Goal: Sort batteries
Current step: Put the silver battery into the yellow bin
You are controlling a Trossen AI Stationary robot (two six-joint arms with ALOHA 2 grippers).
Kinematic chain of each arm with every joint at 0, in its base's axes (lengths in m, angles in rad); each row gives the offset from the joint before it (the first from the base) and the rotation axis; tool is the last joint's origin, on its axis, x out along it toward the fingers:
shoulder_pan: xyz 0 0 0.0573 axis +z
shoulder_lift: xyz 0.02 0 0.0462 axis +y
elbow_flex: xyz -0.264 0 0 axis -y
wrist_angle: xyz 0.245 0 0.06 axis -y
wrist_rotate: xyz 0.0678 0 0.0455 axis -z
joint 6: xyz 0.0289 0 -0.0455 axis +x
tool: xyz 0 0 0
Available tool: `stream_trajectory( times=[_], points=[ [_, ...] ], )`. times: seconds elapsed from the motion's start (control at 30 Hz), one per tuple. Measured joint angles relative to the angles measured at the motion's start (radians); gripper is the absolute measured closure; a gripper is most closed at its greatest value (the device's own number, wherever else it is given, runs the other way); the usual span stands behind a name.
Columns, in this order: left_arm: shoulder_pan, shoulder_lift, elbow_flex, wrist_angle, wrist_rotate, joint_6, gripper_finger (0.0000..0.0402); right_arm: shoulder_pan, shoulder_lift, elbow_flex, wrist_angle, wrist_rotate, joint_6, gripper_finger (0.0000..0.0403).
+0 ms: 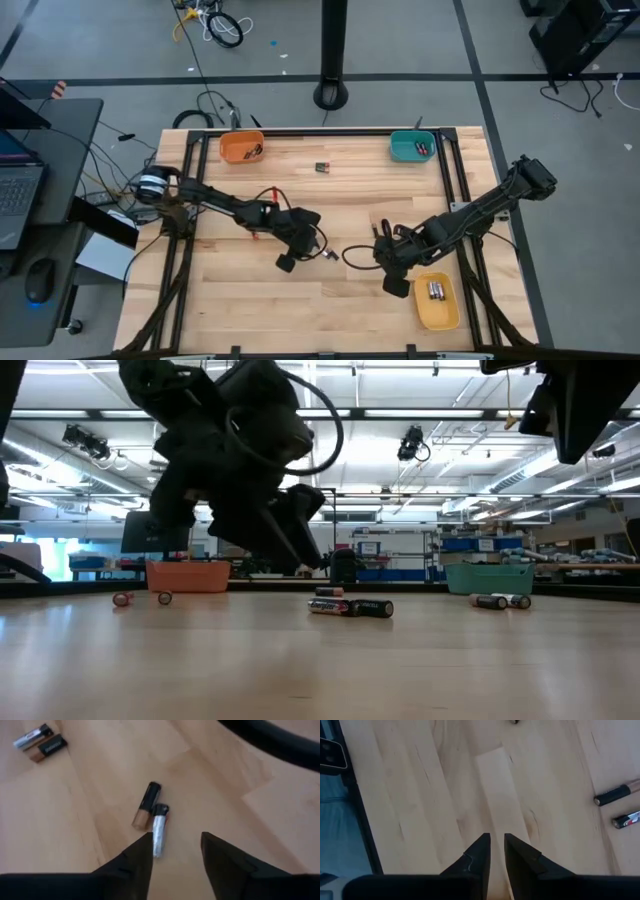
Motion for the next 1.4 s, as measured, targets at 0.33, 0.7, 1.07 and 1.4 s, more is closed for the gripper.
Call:
stream_trajectory(
  times=[0.33, 0.7, 1.07, 1.4],
  points=[
    [0.008, 0.081, 0.001, 0.033, -0.019, 0.018, 0.0185, 0.0, 0.0, 0.0, 0.019, 0.023, -0.02, 0.0337],
    [0.017, 0.113, 0.001, 0.08, -0.013, -0.01, 0.0212, 0.0, 0.0, 0.0, 0.022, 0.023, -0.021, 0.0343],
    [0.016, 0.164, 0.003, 0.159, 0.038, -0.104, 0.0283, 0.0, 0.0, 0.0, 0.026, 0.025, -0.021, 0.0345],
    [0.013, 0.156, 0.004, 0.141, 0.034, -0.108, 0.035, 0.0, 0.0, 0.0, 0.038, 0.025, -0.021, 0.0344]
  ],
)
